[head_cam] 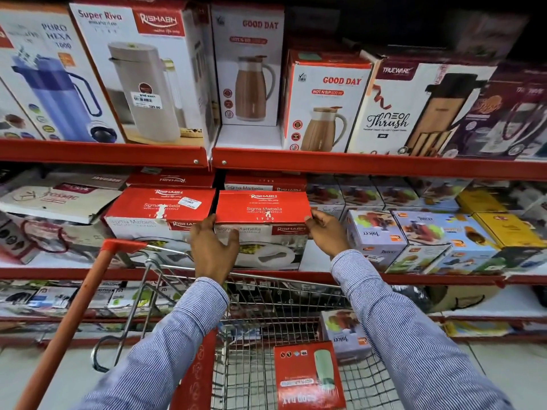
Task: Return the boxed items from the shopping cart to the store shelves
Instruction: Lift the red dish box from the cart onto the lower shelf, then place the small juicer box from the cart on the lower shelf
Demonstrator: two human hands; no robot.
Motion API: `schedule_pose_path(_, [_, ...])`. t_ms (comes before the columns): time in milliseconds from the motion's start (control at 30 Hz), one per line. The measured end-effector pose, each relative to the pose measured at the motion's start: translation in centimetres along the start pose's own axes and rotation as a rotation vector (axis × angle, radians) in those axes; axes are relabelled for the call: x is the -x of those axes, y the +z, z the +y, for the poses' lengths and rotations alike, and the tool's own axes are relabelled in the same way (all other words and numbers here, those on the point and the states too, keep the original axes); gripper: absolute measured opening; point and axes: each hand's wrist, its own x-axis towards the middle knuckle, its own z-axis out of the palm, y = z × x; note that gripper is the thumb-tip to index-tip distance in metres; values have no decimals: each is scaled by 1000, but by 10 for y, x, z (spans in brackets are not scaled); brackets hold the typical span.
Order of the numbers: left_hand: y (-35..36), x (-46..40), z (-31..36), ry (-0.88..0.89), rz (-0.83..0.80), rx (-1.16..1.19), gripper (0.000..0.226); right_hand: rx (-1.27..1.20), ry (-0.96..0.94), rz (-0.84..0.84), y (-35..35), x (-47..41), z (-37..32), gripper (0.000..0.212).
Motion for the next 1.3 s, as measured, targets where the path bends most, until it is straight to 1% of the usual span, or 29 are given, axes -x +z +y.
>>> schedule_pose_path(167, [3,12,6,36,-37,-20,75,1,-36,-101,-4,1,7,47])
schedule_pose_path(267, [10,33,9,129,-61,-86,80,22,-86,-127,-11,20,12,47])
schedule_pose_path(333, [20,48,8,233,-101,-170,82,157,-118,-71,-17,35,24,56])
schedule_pose_path(367, [28,56,7,289,-132,-226,82,282,-146,-31,-20,42,32,60])
schedule_pose_path(433, [45,71,5,402,-191,-338,82,531,-232,8,-28,55,58,63])
schedule_pose_path(533, [74,95,2,539,-267,-472,80,765,-278,37,-43,71,97,65])
schedule_pose_path(633, [107,117,-1,615,-354,-528,81,923,-277,46,-59,85,135,65])
schedule_pose_path(800, [162,147,-3,616,-548,-530,78,990,-163,-25,-78,95,195,67])
schedule_pose_path(933, [205,160,-6,544,-733,-583,77,960,-65,-125,-90,94,248,71])
schedule_pose_path(1000, [226,164,-10,487,-798,-608,75,906,-12,-150,-91,91,268,67])
schedule_pose_path(1067, [246,166,-9,383,-852,-596,75,821,73,-186,-91,85,287,64])
schedule_pose_path(1100, [255,166,-9,306,-882,-579,75,776,110,-209,-90,81,293,63])
schedule_pose_path(1167, [272,160,-9,97,-907,-517,72,703,162,-234,-88,75,298,60])
schedule_pose_path(1233, [288,152,-11,-140,-862,-379,60,588,228,-266,-86,67,300,52])
schedule_pose_path(1300, [297,145,-10,-315,-842,-243,49,441,332,-291,-83,60,302,46])
